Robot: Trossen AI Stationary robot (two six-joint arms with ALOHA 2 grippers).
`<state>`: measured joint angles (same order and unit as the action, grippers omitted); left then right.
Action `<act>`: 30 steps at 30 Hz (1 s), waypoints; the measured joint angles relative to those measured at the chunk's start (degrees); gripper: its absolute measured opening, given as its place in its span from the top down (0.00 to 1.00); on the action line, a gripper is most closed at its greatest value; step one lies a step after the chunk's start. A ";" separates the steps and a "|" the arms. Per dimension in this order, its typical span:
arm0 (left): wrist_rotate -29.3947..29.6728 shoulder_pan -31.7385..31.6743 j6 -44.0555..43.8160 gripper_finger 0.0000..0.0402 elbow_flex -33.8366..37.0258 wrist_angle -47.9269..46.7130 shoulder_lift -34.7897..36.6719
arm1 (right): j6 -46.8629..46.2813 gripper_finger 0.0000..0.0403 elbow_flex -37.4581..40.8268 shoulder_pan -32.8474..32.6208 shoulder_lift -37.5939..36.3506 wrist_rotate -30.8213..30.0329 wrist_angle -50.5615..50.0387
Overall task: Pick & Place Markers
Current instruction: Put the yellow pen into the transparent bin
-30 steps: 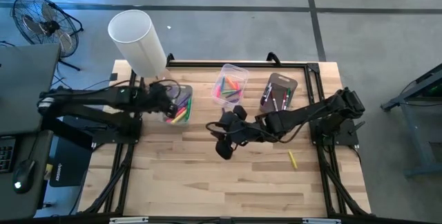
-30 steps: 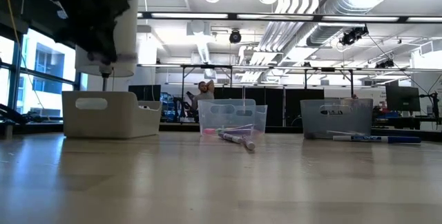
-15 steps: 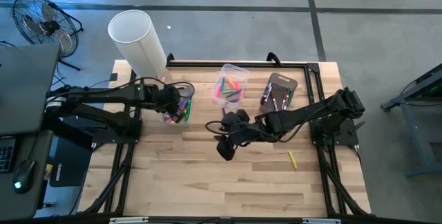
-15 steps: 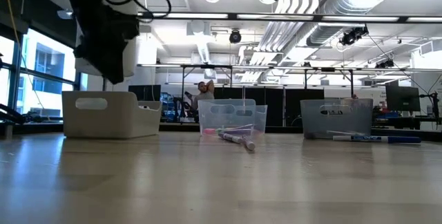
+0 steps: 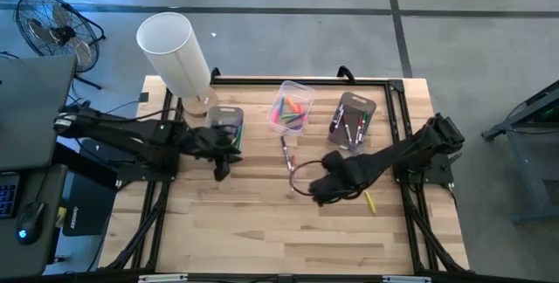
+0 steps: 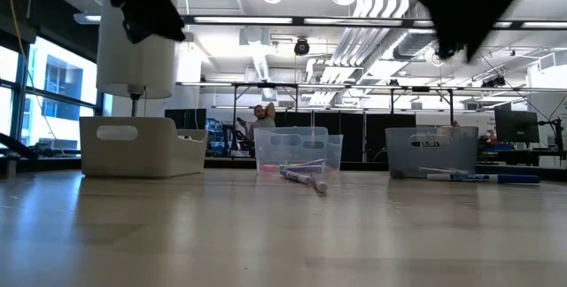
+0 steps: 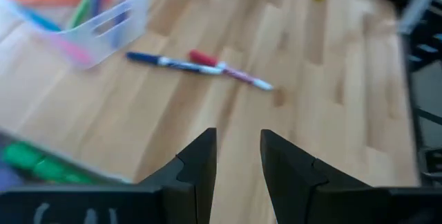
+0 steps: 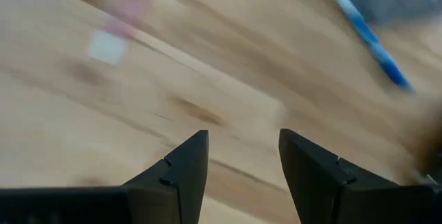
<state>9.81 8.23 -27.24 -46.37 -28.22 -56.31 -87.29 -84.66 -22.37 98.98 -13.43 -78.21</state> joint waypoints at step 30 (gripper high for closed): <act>-6.43 4.24 -0.59 0.72 0.02 0.77 -0.72 | -21.24 0.61 46.36 -5.06 -10.55 25.87 37.53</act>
<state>3.38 12.47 -27.83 -46.35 -27.44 -57.04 -108.53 -38.31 -27.44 88.43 12.44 -40.68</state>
